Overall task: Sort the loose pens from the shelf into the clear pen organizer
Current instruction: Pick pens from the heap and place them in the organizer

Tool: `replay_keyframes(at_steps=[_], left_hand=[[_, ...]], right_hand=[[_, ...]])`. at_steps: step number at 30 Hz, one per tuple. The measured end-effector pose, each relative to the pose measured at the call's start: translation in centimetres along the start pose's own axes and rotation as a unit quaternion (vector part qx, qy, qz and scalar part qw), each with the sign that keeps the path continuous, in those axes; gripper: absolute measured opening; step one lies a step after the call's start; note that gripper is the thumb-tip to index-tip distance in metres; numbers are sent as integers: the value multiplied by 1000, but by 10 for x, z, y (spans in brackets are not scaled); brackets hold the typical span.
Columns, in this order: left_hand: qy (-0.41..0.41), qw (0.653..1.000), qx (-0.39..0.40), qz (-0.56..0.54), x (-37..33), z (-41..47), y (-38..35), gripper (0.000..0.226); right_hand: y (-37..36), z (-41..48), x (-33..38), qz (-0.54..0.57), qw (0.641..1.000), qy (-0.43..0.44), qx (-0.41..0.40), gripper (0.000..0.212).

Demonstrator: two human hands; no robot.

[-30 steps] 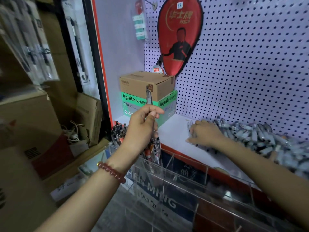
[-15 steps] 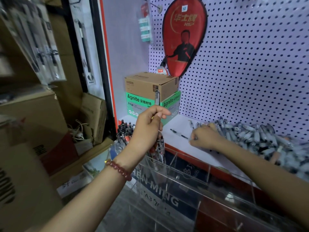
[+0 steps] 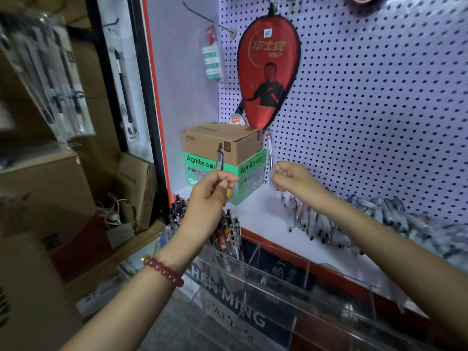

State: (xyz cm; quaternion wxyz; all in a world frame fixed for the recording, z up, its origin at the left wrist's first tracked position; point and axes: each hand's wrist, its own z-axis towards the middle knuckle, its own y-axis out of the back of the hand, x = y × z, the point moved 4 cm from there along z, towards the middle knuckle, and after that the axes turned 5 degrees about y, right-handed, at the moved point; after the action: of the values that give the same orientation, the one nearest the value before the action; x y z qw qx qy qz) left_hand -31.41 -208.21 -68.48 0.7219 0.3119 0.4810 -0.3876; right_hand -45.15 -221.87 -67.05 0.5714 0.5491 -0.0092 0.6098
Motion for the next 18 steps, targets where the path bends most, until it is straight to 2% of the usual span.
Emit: replay_keyframes(at_steps=[3,5,7,10,14,18], left_hand=[[-4,1000,-10,10,-1,0,0,20],[-25,1000,-10,11,-6,-3,-1,22],[-44,999,20,-13,-12,-7,-5,26],[-50,995,71,-51,-18,-13,-11,33],[-72,991,111,-35,-19,-14,-11,34],[-104,993,43,18,-16,-13,-5,30]], right_hand=[[-11,-10,50,108,988,23,110,8],[-25,-20,74,104,973,30,202,10],[-38,-28,87,53,967,44,244,14],[-46,-34,96,-29,971,59,230,25],[-46,-38,101,-116,971,72,197,25],[-37,-39,104,-122,972,49,197,19]])
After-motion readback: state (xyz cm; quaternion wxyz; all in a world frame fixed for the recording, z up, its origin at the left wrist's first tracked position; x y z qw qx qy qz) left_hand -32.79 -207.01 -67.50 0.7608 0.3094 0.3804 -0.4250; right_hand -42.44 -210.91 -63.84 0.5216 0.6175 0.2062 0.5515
